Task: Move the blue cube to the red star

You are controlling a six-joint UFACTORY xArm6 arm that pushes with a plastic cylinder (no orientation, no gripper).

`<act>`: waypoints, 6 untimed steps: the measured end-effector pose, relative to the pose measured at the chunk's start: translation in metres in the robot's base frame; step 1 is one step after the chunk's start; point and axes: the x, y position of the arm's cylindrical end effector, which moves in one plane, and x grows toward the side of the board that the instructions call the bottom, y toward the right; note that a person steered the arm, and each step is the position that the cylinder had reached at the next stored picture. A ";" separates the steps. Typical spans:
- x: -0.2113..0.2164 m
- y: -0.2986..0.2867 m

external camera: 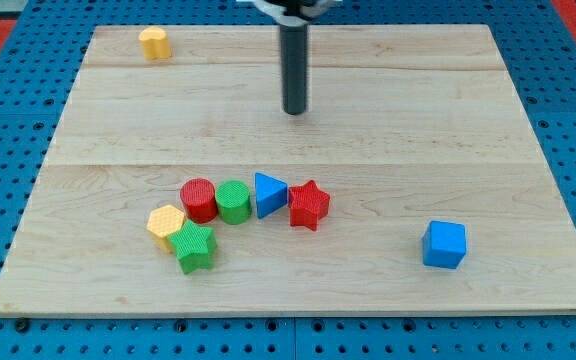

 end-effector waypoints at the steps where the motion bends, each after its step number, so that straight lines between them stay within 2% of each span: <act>1: 0.044 0.051; 2: 0.077 0.173; 3: 0.152 0.241; 4: 0.223 0.215; 5: 0.205 0.159; 6: 0.160 0.113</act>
